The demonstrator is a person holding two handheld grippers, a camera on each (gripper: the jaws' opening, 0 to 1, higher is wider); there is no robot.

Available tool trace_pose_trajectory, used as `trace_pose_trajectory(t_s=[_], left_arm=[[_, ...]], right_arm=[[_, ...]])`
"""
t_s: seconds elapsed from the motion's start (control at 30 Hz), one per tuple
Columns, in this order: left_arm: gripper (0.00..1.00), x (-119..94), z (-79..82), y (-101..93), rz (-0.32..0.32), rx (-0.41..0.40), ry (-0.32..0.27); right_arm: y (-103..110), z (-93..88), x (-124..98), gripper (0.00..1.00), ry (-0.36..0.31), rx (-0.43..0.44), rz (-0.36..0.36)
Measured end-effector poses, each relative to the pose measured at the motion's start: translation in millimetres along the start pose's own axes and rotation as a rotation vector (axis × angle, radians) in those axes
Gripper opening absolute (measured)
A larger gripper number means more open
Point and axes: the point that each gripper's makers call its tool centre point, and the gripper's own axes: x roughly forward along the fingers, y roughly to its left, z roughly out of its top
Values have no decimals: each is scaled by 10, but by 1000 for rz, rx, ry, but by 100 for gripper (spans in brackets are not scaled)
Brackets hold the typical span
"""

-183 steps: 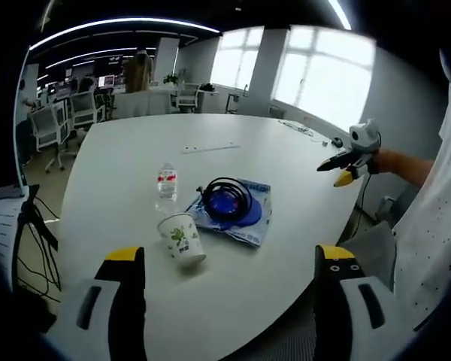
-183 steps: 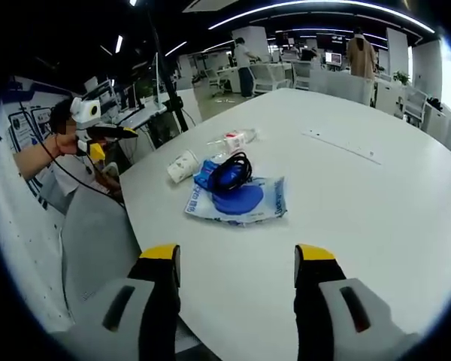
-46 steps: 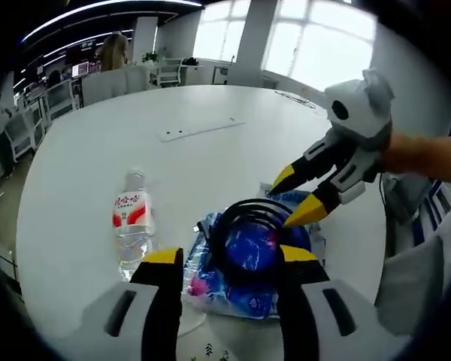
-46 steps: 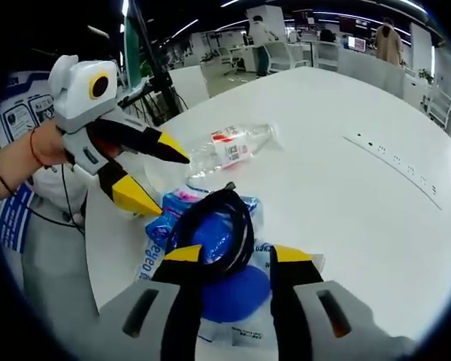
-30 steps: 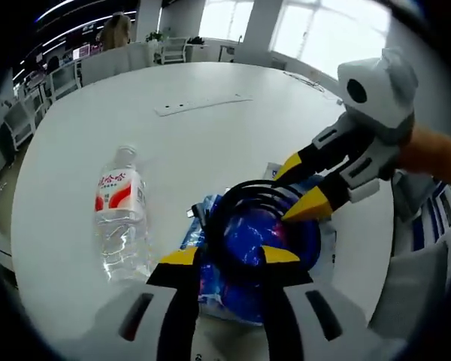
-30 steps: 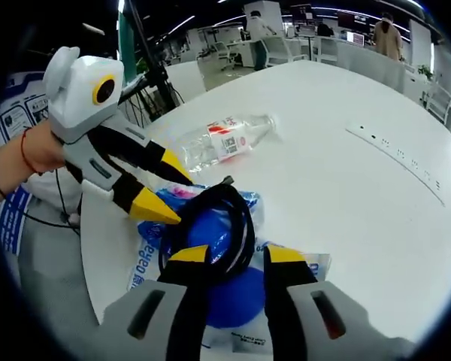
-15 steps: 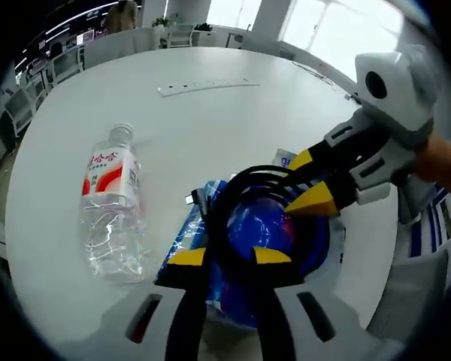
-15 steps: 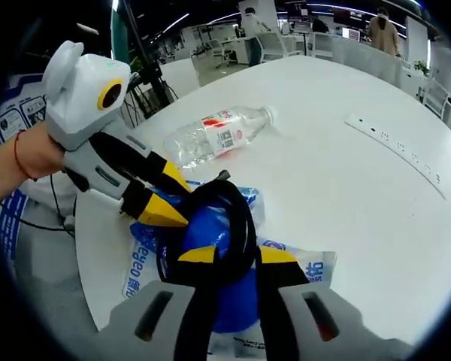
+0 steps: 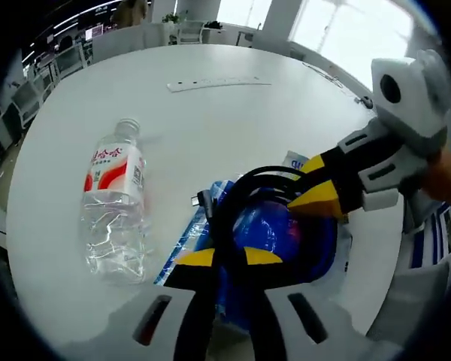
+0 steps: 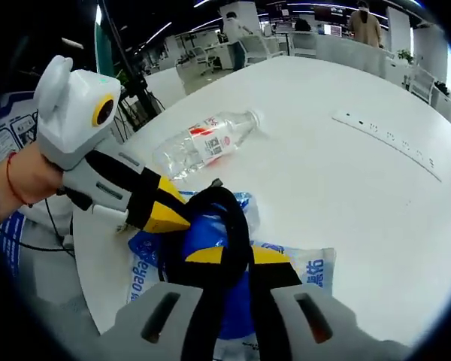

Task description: Arrange the tabletop items into an orderly group along one side of the table until the central work area is clear of visible clutter.

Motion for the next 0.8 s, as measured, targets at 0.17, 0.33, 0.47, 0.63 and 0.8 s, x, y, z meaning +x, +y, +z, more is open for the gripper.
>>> trace_pose_trajectory(t_s=[0.17,0.33,0.47,0.63,0.8], left_arm=[[7,-20,12,2,-14,-52,-20],[5,-22,14,-1,-22,-86,-29],[4,-47,14,-8,-36,-111,-38],[4,-70,34,-36,-39,-120,-44],[4,-125,71,-61,-40,-108,-53]], right_arm=[[-1,28,-25,6,-23,63,6],[13,54,-48,4,-39,90,8],[28,77,-82,3,-61,156,30],[39,79,-114,3,-68,176,38],[48,103,-156,3,-81,188,48]])
